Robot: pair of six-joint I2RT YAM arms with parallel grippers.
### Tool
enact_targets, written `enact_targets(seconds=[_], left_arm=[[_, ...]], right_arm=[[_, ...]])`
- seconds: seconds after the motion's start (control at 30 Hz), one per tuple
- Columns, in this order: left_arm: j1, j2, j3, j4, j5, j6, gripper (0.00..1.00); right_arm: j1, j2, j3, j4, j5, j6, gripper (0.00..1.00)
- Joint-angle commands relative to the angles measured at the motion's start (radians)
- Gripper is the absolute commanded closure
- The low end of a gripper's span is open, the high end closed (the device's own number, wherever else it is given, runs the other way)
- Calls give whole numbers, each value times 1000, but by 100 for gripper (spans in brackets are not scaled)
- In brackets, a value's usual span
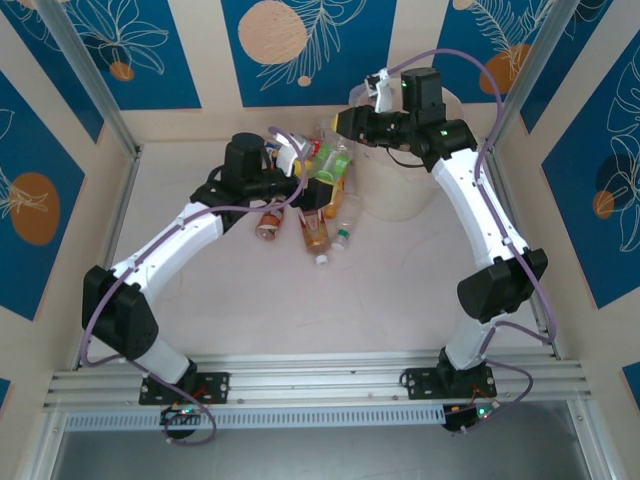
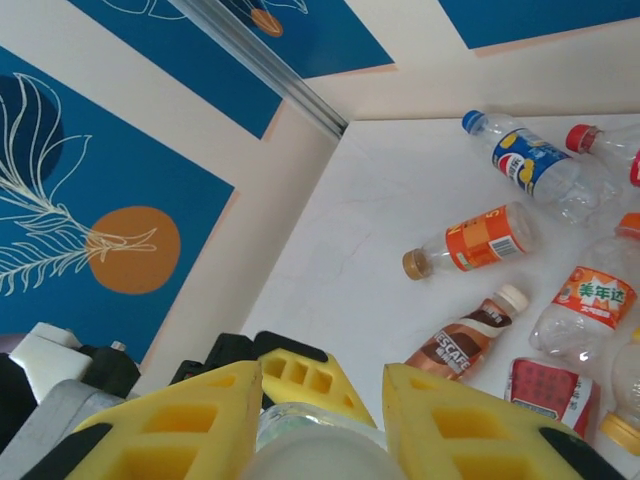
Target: Put the plastic bottles in the bin
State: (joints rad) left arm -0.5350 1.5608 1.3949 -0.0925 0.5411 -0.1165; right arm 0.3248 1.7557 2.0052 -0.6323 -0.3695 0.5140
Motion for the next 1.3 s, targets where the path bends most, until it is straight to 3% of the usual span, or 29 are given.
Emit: enact_targets(seconds=[0.0, 0.23, 0.53, 0.97, 1.27], left_arm=[[-10, -67, 3, 22, -76, -10, 0], [-9, -152, -63, -10, -311, -6, 0], [2, -145, -85, -66, -470, -20, 0], [29, -144, -144, -89, -564, -81, 0], [56, -123, -162, -77, -559, -105, 0]], right_arm=[[-16, -29, 64, -50, 71, -52, 89], [-62, -14, 216, -68, 327, -177, 90], [-126, 91, 314, -21, 642, -335, 89], [-169, 273, 338, -61, 689, -387, 88], [-190, 314, 279, -64, 672, -383, 72]])
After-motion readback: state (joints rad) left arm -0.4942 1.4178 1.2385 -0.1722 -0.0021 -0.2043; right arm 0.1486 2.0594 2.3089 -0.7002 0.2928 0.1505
